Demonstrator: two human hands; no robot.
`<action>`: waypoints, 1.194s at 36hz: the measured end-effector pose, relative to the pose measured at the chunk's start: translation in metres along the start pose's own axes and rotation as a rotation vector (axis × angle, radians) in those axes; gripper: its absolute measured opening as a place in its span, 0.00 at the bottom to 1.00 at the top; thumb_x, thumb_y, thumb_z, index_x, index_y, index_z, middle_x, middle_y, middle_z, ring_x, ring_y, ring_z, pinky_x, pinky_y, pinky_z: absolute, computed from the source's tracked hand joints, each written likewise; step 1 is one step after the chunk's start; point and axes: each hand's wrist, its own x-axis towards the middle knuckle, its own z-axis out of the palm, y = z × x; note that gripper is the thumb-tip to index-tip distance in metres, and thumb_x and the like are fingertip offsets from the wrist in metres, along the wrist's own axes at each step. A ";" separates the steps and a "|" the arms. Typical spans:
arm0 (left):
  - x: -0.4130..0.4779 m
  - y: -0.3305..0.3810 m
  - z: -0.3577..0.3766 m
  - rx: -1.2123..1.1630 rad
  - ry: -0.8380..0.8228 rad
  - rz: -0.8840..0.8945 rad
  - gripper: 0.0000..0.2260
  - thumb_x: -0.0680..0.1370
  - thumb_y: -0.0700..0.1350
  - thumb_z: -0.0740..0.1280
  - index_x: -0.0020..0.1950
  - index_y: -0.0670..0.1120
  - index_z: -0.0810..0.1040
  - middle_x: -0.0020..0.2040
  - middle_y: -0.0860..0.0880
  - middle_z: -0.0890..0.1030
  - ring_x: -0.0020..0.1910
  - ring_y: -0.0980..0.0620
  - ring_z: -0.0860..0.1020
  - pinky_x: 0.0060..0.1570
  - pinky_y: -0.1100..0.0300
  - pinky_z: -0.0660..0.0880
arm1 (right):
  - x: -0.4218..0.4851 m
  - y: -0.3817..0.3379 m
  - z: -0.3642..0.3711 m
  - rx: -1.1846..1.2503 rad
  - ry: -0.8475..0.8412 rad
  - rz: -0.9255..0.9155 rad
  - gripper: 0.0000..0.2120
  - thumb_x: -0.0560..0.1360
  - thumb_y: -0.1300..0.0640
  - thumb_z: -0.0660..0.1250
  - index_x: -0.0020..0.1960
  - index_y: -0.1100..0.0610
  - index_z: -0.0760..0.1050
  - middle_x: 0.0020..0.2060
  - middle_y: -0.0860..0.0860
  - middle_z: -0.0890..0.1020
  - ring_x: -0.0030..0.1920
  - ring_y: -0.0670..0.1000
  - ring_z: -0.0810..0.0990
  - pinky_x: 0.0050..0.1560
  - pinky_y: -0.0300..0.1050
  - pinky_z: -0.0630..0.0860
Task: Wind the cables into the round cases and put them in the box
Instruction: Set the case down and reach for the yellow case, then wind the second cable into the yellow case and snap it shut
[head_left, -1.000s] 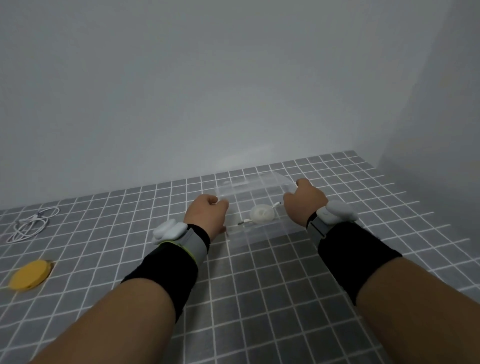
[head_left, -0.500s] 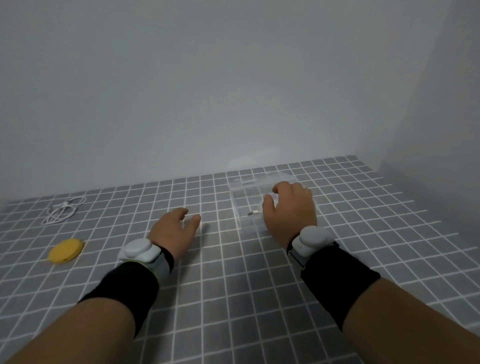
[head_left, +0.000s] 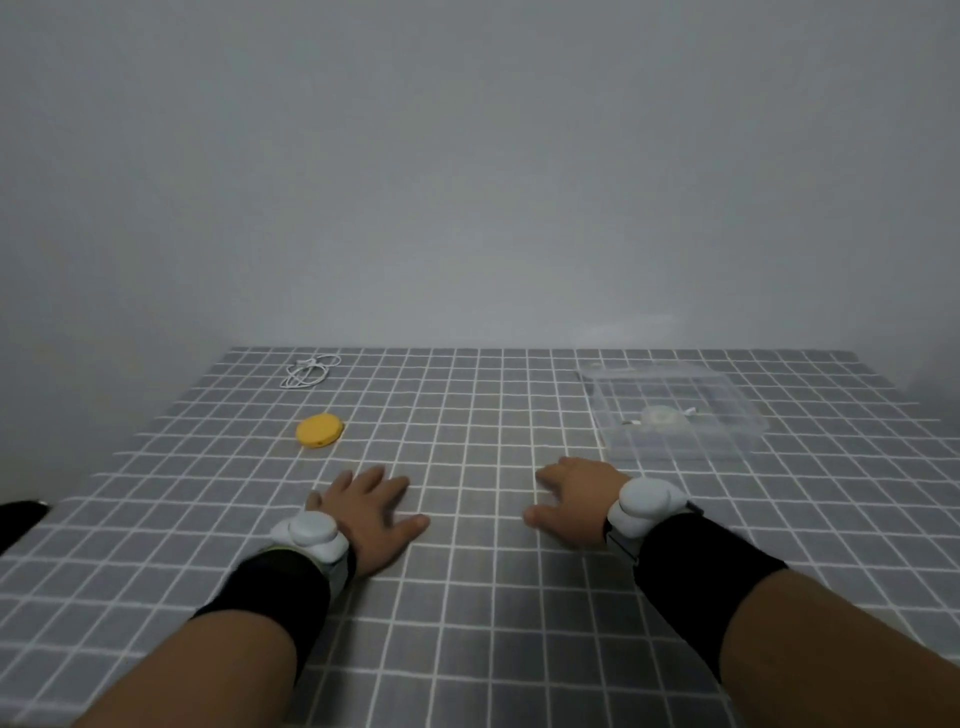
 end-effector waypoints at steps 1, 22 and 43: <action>-0.003 -0.003 0.001 0.007 0.003 0.000 0.38 0.71 0.78 0.50 0.78 0.65 0.54 0.81 0.57 0.52 0.80 0.43 0.50 0.75 0.37 0.52 | 0.001 -0.003 0.001 -0.025 -0.013 0.003 0.39 0.70 0.27 0.59 0.75 0.45 0.65 0.76 0.52 0.66 0.74 0.57 0.67 0.72 0.53 0.66; 0.055 -0.047 -0.059 -0.501 0.456 -0.193 0.23 0.79 0.62 0.60 0.64 0.49 0.79 0.61 0.47 0.82 0.61 0.44 0.78 0.59 0.55 0.71 | 0.077 -0.105 -0.042 0.076 0.192 -0.172 0.27 0.77 0.39 0.60 0.73 0.47 0.66 0.67 0.53 0.75 0.64 0.57 0.76 0.61 0.51 0.74; 0.153 -0.139 -0.080 -1.485 0.702 -0.502 0.16 0.81 0.58 0.61 0.47 0.46 0.79 0.45 0.45 0.84 0.43 0.46 0.82 0.44 0.51 0.80 | 0.218 -0.258 -0.012 -0.092 0.029 -0.656 0.34 0.73 0.38 0.67 0.75 0.46 0.62 0.67 0.55 0.73 0.66 0.61 0.69 0.64 0.56 0.71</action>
